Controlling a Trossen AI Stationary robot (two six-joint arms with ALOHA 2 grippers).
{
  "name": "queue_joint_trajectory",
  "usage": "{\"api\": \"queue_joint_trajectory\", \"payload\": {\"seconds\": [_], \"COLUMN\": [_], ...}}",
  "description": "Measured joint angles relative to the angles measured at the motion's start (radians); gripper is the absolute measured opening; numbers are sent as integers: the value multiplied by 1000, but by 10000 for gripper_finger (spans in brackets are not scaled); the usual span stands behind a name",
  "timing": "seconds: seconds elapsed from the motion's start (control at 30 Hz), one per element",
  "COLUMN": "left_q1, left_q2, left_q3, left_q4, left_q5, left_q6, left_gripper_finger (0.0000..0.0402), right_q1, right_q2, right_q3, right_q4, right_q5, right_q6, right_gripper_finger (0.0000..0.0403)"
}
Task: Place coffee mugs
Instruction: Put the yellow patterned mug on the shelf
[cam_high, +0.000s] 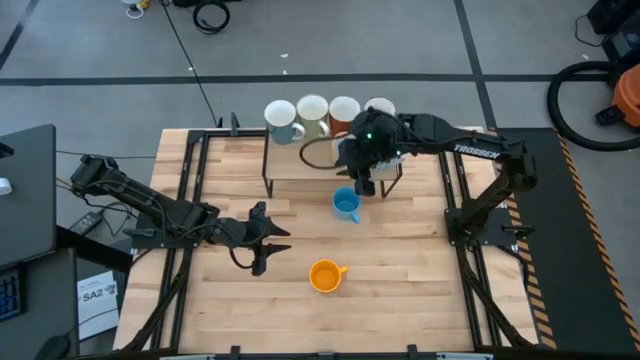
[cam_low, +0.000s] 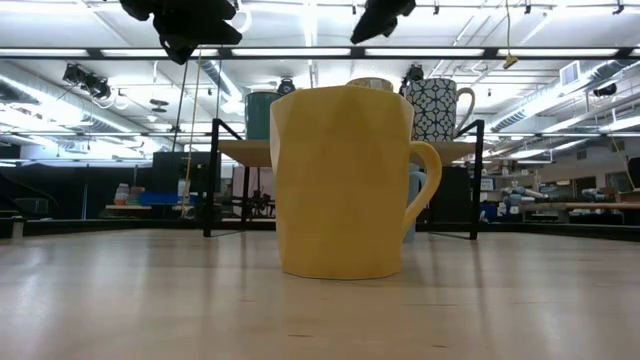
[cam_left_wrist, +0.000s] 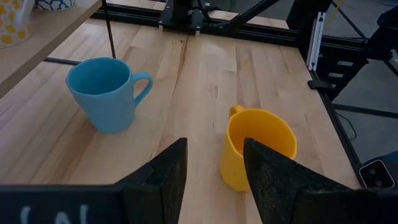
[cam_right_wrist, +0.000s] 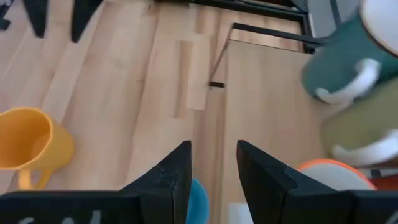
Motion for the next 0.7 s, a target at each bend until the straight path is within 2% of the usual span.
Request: {"api": "queue_joint_trajectory", "payload": {"seconds": [0.23, 0.43, 0.7], "left_q1": [0, 0, 0], "left_q2": [0, 0, 0], "left_q3": [0, 0, 0], "left_q4": [0, 0, 0], "left_q5": [0, 0, 0], "left_q6": [0, 0, 0], "left_gripper_finger": [164, 164, 164], "right_q1": [61, 66, 64], "right_q2": [0, 2, 2], "right_q3": [-91, -133, -134], "right_q4": [11, 35, 1], "right_q5": [15, 147, 202], "right_q6": [-1, -3, 0], "right_gripper_finger": [132, 132, 132]}}
